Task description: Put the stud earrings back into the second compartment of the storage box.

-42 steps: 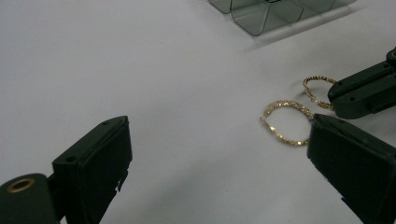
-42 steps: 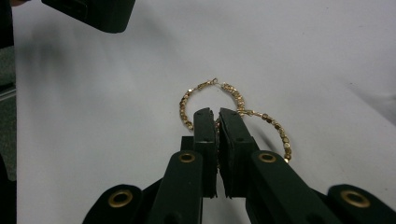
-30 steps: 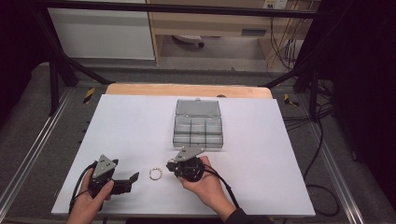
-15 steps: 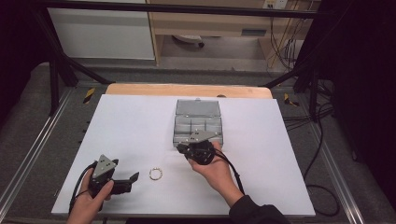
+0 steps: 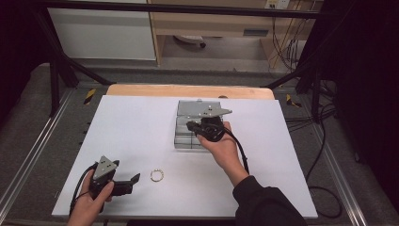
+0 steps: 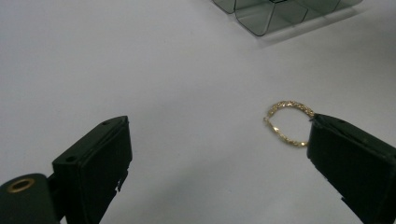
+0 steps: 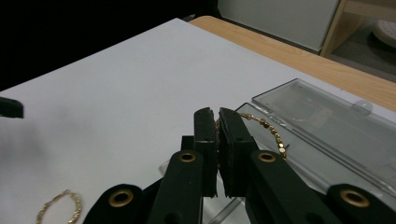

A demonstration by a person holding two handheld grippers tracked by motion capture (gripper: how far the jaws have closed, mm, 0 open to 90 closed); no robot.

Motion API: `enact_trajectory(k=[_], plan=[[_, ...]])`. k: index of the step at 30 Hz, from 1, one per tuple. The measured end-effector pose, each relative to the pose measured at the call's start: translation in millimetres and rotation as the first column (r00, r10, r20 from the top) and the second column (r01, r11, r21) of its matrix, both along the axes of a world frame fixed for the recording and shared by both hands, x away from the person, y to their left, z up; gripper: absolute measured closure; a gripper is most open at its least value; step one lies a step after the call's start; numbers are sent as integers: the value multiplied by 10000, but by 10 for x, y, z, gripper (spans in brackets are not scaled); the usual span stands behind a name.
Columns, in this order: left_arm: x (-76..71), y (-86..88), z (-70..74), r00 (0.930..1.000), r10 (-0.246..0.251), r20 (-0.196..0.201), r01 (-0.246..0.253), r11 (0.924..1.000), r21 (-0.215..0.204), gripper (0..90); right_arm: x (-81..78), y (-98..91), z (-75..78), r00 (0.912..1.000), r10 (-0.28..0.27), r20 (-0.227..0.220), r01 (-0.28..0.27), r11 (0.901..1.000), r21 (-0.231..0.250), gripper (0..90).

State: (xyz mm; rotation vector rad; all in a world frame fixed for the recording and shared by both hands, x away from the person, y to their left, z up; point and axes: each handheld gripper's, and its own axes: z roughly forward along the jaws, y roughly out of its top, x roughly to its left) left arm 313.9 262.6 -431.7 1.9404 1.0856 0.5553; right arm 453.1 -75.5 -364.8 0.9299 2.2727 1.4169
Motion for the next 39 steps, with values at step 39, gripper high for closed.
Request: enact_trajectory(k=[39], plan=[[4, -1, -3, 10000, -48, -38, 49, 9999, 144, 72, 560, 15, -280, 9904, -886, -1058, 776, 9916, -1034, 867]])
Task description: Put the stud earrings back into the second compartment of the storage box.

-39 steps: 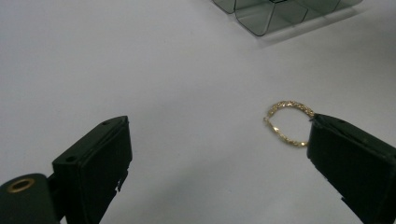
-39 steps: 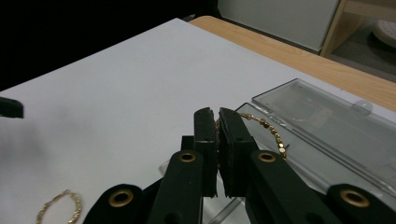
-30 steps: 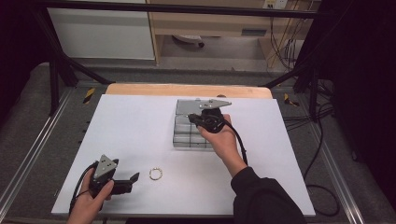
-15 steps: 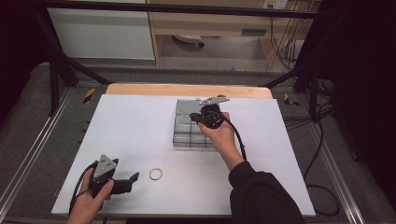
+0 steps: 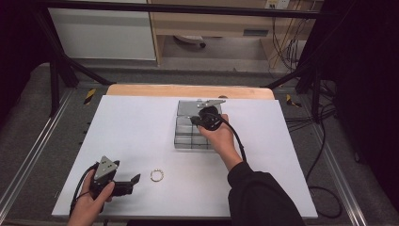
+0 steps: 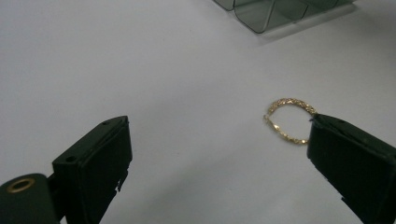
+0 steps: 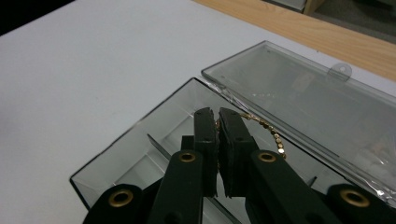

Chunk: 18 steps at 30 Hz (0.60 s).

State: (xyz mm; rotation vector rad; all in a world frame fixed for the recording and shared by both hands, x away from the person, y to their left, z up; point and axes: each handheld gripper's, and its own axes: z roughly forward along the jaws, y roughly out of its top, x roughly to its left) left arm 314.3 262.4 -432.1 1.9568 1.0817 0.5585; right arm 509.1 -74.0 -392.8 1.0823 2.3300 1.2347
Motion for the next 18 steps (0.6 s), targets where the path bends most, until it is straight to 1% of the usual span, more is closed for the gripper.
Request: enact_trajectory(k=[1, 4, 6, 7, 12, 18], plan=[[0, -4, 0, 10000, -24, 1, 24, 10000, 1, 72, 11, -9, -19, 10000, -40, -61, 40, 10000, -73, 867], [0, -8, -5, 10000, -35, -20, 35, 10000, -36, 72, 38, -30, -54, 9996, -190, -206, 189, 9998, -59, 867], [1, -7, -7, 10000, -44, -33, 44, 10000, -17, 72, 52, -38, -67, 9995, -232, -220, 230, 9997, -101, 867], [0, -4, -6, 10000, -45, -46, 45, 10000, 14, 72, 54, -40, -71, 9992, -251, -303, 248, 9996, -94, 867], [-2, -8, -6, 10000, -67, -33, 67, 10000, 1, 72, 74, -38, -104, 9990, -301, -320, 294, 9993, -222, 867], [-1, -6, -5, 10000, -48, -25, 48, 10000, -5, 72, 107, -36, -159, 9978, -418, -508, 399, 9985, -374, 867]])
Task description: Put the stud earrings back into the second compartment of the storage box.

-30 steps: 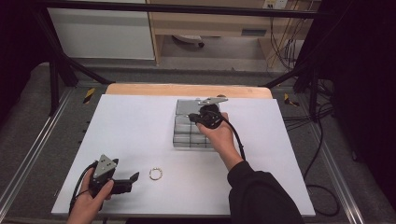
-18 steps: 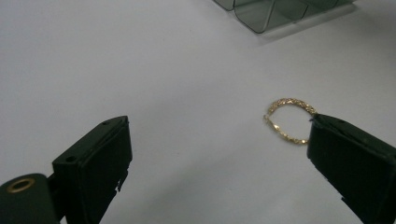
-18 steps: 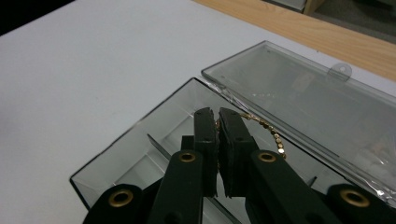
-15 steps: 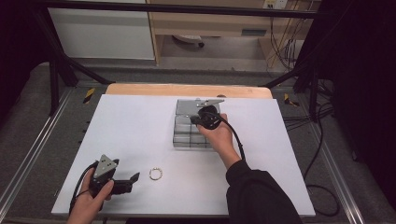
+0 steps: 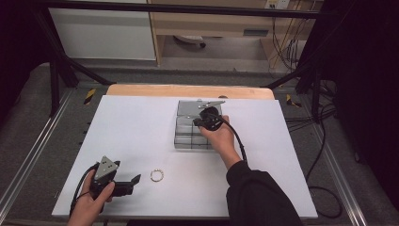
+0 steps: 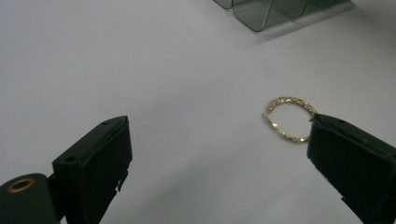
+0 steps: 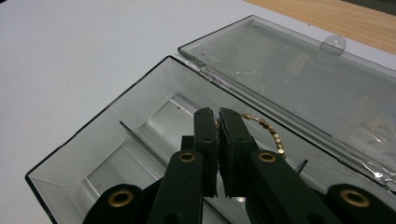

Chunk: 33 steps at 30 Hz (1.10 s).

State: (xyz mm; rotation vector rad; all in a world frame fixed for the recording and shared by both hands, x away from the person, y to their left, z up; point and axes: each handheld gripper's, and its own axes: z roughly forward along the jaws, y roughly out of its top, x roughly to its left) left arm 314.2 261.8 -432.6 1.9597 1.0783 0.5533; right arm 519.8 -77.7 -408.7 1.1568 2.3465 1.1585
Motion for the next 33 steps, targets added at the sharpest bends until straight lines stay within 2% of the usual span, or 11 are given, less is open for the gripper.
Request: enact_trajectory(k=[11, 13, 14, 15, 18, 22, 24, 29, 33], plan=[[0, -3, -2, 10000, -24, -11, 24, 10000, 34, 72, 25, 0, -75, 9996, -49, -280, 44, 9999, -155, 864], [0, -2, -3, 10000, -34, -15, 34, 10000, 44, 72, 27, 6, -94, 9989, -15, -477, 11, 10000, -90, 794], [0, -2, -3, 10000, -39, -19, 39, 10000, 50, 72, 21, 10, -91, 9994, -76, -350, 70, 9998, -191, 747], [0, -2, -3, 10000, -36, -19, 36, 10000, 46, 72, 8, 10, -80, 9997, -101, -220, 94, 9995, -301, 737], [3, -5, -5, 10000, -41, -34, 41, 10000, 57, 72, -59, -10, -1, 9999, -122, 17, 122, 9999, -30, 691], [0, -5, -5, 10000, -18, -20, 18, 10000, 90, 72, -224, 28, 130, 9989, 227, 403, -229, 9997, 34, 639], [0, -4, -5, 10000, 3, -18, -2, 10000, 100, 72, -330, 71, 189, 9972, 503, 550, -513, 9985, 171, 585], [-1, -7, -8, 10000, 69, -3, -69, 9999, 152, 72, -629, 251, 262, 9905, 1215, 644, -1239, 9917, 350, 423], [2, 7, -11, 9998, 216, 0, -215, 9996, 206, 72, -854, 407, 246, 9817, 1808, 598, -1826, 9829, 252, 327]])
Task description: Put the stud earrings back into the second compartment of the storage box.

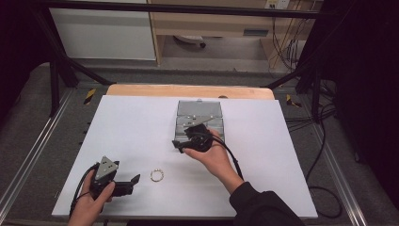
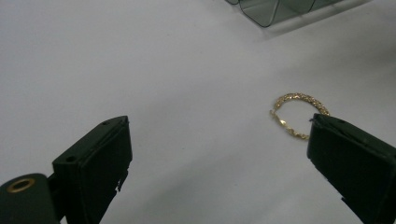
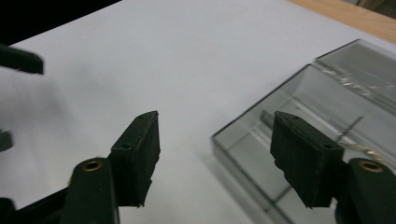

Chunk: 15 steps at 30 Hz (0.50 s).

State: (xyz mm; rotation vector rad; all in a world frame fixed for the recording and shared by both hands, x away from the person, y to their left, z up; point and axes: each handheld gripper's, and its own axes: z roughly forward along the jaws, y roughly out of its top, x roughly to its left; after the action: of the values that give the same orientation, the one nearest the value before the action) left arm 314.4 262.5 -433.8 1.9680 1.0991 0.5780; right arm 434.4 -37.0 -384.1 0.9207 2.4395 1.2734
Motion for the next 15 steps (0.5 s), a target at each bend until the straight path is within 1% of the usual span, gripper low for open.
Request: enact_trajectory(k=[3, 6, 8, 9, 10, 11, 13, 14, 15], plan=[[2, 15, 4, 9999, 124, 12, -124, 9999, 31, 72, -131, 112, -42, 9993, 373, -61, -375, 9990, -235, 264], [3, 18, 2, 9998, 181, 2, -181, 9998, 3, 72, -240, 206, -94, 9982, 590, -105, -593, 9976, -365, 201], [4, 22, 3, 9999, 161, -16, -161, 9998, 74, 72, -294, 257, -131, 9973, 708, -179, -716, 9965, -440, 161], [3, 21, 2, 9999, 159, -10, -159, 9998, 76, 72, -294, 257, -131, 9973, 708, -179, -716, 9965, -440, 161], [3, 19, 2, 9999, 159, -4, -159, 9998, 83, 72, -339, 310, -183, 9965, 798, -246, -812, 9948, -623, 144], [2, 18, 3, 9998, 195, 23, -195, 9998, 43, 72, -349, 324, -202, 9960, 860, -258, -875, 9941, -644, 147], [3, 22, 5, 9998, 206, 29, -207, 9998, 58, 72, -383, 366, -253, 9945, 965, -415, -989, 9932, -613, 176], [4, 26, 6, 9998, 220, 28, -220, 9997, 62, 72, -383, 366, -253, 9945, 965, -415, -989, 9932, -613, 176], [5, 29, 6, 9997, 247, 32, -247, 9997, 59, 72, -398, 390, -280, 9937, 1035, -425, -1061, 9924, -632, 197]])
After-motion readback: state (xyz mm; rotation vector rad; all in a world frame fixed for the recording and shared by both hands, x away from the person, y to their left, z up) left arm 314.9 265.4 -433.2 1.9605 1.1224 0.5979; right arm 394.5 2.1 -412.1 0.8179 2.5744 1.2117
